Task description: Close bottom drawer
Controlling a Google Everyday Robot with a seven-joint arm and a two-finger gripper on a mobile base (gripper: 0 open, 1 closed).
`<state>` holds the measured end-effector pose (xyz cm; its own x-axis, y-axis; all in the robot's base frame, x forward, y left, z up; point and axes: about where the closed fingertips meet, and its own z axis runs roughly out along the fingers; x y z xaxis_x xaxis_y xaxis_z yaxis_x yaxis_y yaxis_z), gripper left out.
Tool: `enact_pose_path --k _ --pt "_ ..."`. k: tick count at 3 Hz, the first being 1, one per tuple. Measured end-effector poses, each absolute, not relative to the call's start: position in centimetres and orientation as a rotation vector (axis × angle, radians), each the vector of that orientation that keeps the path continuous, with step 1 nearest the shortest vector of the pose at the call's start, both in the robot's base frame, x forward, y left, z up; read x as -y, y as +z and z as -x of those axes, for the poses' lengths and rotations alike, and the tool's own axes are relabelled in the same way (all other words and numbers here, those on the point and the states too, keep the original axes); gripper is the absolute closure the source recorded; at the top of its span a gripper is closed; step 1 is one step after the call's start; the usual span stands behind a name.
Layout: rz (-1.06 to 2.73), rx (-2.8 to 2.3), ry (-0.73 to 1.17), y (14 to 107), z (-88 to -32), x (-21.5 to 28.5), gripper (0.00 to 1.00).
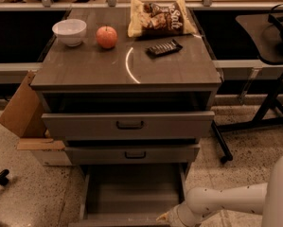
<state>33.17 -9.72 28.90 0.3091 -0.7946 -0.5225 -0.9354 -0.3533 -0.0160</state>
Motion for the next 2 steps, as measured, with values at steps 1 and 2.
enact_pose_path --k 1,2 --pt "2.274 -1.567 0.605 26.2 -33.7 10.6 0.65" --pt "2.285 -1.592 0.596 23.1 -34.2 11.4 0.89"
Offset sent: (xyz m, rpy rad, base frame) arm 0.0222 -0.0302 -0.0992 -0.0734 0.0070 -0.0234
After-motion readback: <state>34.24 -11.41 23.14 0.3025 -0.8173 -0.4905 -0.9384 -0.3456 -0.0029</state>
